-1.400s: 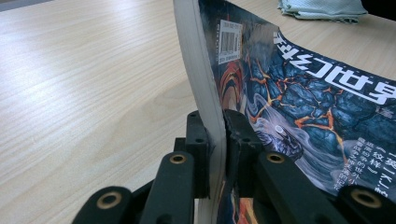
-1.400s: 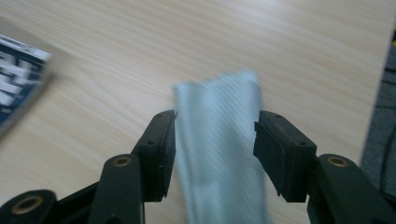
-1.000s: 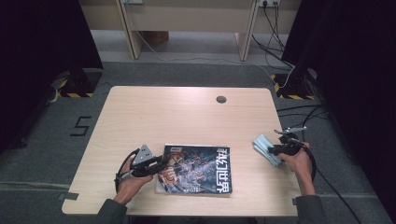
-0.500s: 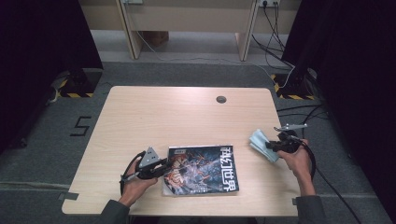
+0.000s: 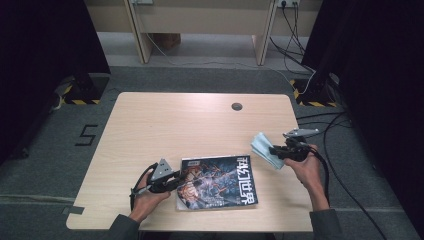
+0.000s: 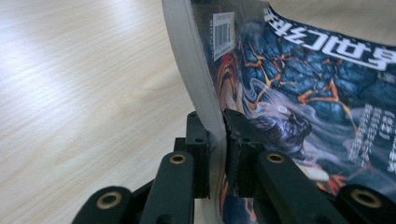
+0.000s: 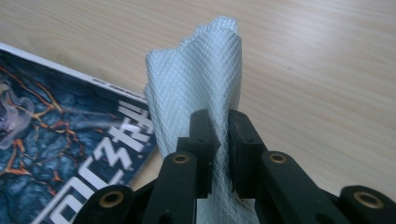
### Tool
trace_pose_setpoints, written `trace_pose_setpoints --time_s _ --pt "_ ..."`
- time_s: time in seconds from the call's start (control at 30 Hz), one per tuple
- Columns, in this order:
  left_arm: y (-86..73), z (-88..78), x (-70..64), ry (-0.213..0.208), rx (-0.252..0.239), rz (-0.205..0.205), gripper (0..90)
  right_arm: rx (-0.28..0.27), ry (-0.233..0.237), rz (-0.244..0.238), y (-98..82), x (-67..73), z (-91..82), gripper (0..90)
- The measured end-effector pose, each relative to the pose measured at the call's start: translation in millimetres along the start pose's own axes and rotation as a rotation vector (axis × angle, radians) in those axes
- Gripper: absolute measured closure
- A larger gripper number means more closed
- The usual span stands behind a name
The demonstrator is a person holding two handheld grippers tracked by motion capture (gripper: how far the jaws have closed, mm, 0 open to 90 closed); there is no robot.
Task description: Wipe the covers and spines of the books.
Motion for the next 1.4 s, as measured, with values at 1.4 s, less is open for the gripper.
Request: trace_pose_setpoints --time_s 1.4 --pt "6.5 13.2 -30.9 -0.009 -0.011 0.108 81.1 0.088 0.087 -0.141 26.1 73.2 79.9 81.6"
Point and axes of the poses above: each handheld gripper's, and its own axes: z roughly forward along the jaws, y roughly out of its top, x roughly to its left, the point moved 6 cm from there along z, roughly forward along the jaws, and after that the axes turned 11 degrees about y, right-handed, at the moved point
